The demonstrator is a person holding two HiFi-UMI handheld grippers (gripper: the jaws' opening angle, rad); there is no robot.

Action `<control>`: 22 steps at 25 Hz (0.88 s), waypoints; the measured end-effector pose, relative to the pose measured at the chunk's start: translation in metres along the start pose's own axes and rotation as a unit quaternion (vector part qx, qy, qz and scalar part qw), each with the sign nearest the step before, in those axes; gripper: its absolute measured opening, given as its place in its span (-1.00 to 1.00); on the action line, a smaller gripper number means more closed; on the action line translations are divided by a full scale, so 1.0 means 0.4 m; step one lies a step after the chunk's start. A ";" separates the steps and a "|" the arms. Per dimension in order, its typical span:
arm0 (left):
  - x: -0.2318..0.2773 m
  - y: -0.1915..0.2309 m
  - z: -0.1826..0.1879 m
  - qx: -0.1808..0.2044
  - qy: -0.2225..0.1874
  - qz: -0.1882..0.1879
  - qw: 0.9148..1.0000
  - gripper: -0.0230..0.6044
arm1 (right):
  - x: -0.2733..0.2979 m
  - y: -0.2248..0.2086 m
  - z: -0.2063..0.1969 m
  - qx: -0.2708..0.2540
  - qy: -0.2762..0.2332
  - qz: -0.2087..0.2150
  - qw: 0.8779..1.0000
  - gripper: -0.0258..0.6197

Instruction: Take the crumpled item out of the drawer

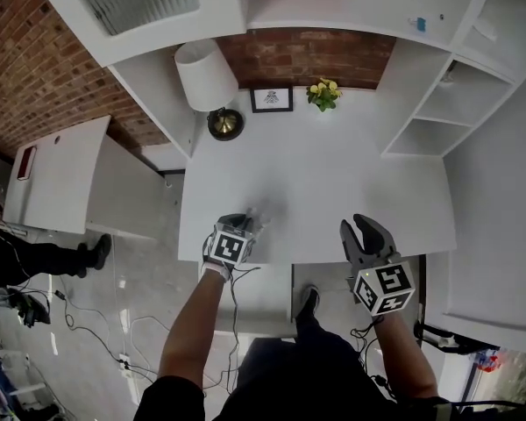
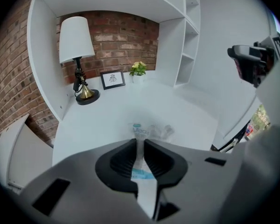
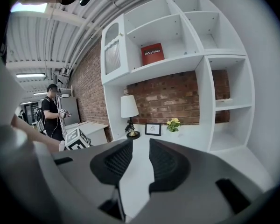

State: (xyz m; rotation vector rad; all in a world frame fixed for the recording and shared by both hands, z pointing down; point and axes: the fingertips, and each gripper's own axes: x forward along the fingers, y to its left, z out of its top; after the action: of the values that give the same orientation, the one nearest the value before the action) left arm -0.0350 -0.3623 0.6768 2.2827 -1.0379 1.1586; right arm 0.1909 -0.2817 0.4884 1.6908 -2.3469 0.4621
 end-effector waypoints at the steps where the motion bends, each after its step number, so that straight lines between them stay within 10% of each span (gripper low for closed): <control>1: 0.013 0.000 0.006 -0.005 0.000 0.000 1.000 -0.77 | 0.001 -0.013 0.000 0.000 0.001 0.000 1.000 -0.58; 11: 0.108 0.003 0.007 -0.045 0.019 0.007 0.999 -0.71 | 0.019 -0.084 -0.007 0.013 0.002 -0.001 1.000 -0.59; 15: 0.082 0.016 0.035 -0.046 -0.007 0.021 0.999 -0.36 | 0.028 -0.070 -0.004 0.016 -0.001 0.000 1.000 -0.59; 22: -0.071 0.035 0.131 -0.037 -0.104 0.027 0.994 -0.32 | 0.046 0.021 0.032 0.011 -0.019 0.008 1.000 -0.59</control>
State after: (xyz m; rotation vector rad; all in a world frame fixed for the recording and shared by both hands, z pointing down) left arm -0.0288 -0.3908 0.6228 2.3684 -1.2039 0.8991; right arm 0.1771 -0.3001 0.4818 1.7056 -2.3922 0.4643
